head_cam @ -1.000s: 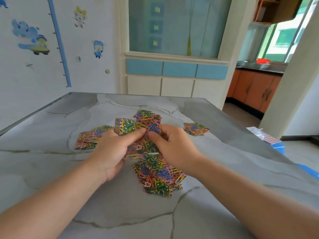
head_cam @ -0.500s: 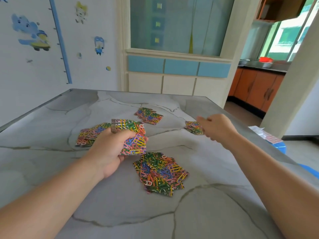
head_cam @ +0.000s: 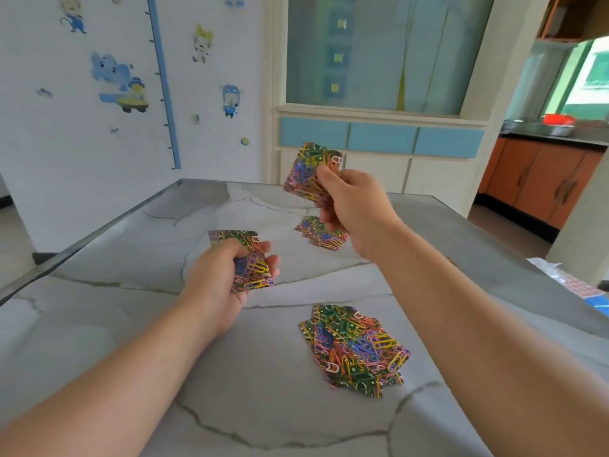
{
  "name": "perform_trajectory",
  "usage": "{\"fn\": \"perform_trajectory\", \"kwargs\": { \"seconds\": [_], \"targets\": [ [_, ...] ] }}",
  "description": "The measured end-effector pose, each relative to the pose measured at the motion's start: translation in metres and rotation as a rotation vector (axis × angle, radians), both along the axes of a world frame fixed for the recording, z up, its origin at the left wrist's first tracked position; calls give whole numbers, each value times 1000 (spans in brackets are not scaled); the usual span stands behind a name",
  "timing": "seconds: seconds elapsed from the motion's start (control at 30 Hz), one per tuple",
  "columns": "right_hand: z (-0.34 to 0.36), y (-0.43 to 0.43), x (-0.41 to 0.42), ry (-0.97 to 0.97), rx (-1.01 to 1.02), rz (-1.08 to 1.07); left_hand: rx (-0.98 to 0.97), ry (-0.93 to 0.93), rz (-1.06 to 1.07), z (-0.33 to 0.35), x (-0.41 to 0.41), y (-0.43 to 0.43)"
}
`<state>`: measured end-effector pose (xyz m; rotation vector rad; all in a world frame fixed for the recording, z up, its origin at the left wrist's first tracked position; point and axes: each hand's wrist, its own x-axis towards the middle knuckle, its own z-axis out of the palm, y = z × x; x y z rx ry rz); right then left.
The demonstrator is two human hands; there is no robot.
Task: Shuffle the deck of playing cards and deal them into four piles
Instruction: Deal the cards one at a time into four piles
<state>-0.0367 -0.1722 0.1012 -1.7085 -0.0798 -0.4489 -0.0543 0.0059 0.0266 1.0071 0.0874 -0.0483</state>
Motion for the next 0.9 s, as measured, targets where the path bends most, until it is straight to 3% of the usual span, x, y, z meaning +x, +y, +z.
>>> {"fn": "perform_trajectory", "kwargs": {
  "seconds": [0.07, 0.1, 0.2, 0.33, 0.5, 0.67, 0.77, 0.9],
  "targets": [
    [-3, -14, 26, 161, 137, -31, 28, -22, 13, 0, 0, 1],
    [-13, -23, 36, 291, 60, -82, 62, -35, 8, -1, 0, 0],
    [-54, -45, 49, 607, -511, -210, 164, -64, -10, -4, 2, -3],
    [-74, -50, 49, 478, -726, -210, 233, -109, -40, -9, 6, -3],
    [-65, -44, 23, 422, -454, -41, 305, -175, -89, -11, 6, -4],
    [-54, -3, 0, 251, -429, 364, 359, -215, -65, -13, 5, -2],
    [-53, 13, -5, 166, -496, 333, 350, -191, -82, -12, 3, 1],
    [-59, 13, -7, 214, -482, 318, 330, -136, -96, -5, -7, 5]
  ]
}}
